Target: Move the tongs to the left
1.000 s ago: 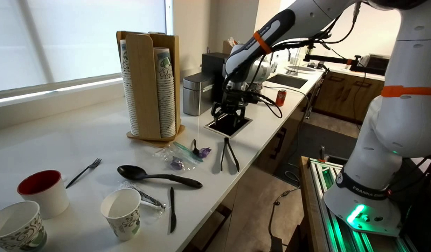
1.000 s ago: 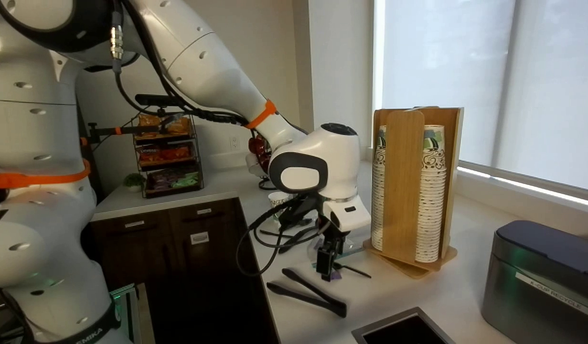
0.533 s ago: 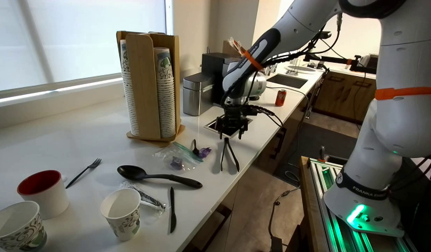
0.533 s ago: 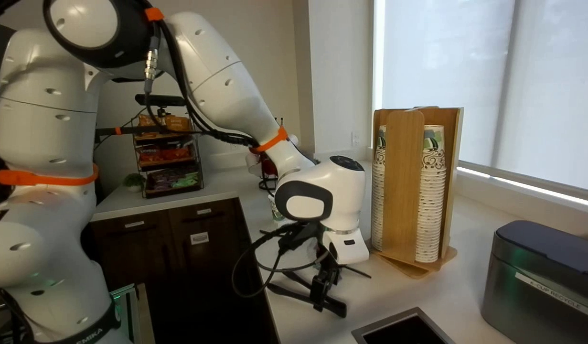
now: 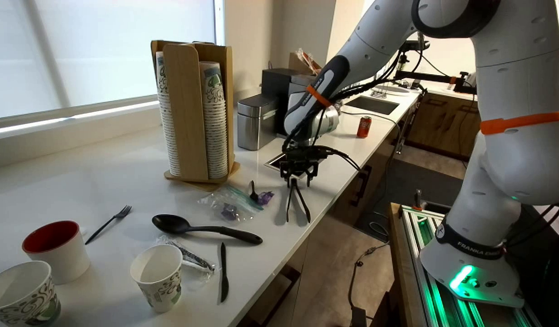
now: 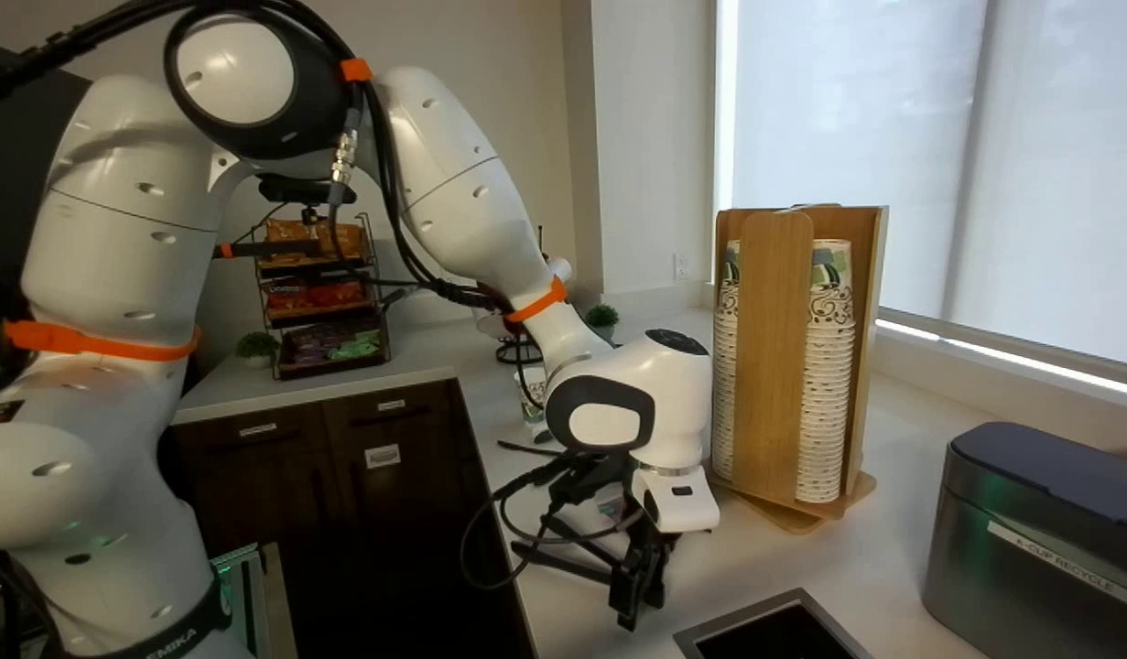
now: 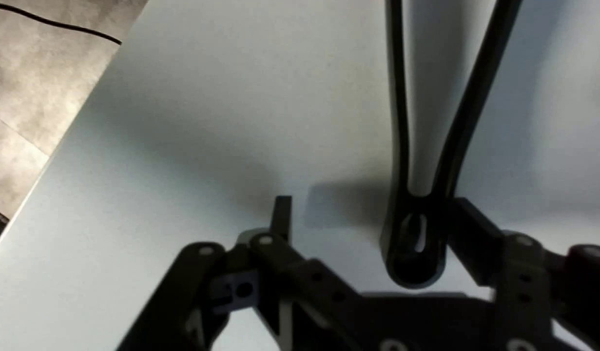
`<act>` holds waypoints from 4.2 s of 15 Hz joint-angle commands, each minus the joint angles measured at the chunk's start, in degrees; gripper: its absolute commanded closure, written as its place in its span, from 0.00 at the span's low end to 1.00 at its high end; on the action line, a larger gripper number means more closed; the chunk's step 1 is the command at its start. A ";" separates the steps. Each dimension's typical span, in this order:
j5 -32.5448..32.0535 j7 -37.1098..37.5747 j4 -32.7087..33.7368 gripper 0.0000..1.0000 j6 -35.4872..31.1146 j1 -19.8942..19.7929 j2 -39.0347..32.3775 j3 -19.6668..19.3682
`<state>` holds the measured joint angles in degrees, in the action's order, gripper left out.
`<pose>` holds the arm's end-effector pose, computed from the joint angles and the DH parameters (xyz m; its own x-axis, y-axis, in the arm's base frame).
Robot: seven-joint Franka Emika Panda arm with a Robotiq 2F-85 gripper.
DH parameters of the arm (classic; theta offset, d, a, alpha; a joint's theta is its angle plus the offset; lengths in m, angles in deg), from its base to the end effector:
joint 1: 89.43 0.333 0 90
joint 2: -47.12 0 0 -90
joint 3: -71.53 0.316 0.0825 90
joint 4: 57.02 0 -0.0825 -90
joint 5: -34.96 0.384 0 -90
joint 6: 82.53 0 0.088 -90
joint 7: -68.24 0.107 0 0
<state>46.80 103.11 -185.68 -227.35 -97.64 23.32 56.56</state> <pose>0.4833 -0.2148 0.1764 0.3824 -0.9198 -0.0876 -0.9190 -0.3885 0.0676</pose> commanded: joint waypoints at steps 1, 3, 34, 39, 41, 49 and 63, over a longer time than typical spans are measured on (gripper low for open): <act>-3.29 4.19 0.92 0.51 -2.27 2.78 -1.53 -2.09; -4.74 5.68 1.20 0.65 -2.27 3.66 -1.42 -2.47; 20.38 14.94 23.12 0.93 14.23 7.22 4.38 9.51; 0.70 30.99 31.25 0.93 16.71 14.15 -1.17 9.08; -5.83 35.81 32.87 0.93 17.71 16.90 -2.32 8.95; -2.04 31.52 30.45 0.71 15.80 13.31 -0.82 11.00; -0.61 32.40 32.64 0.93 14.14 11.59 -2.19 10.48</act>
<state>45.35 134.42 -154.54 -212.08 -84.83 22.36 66.94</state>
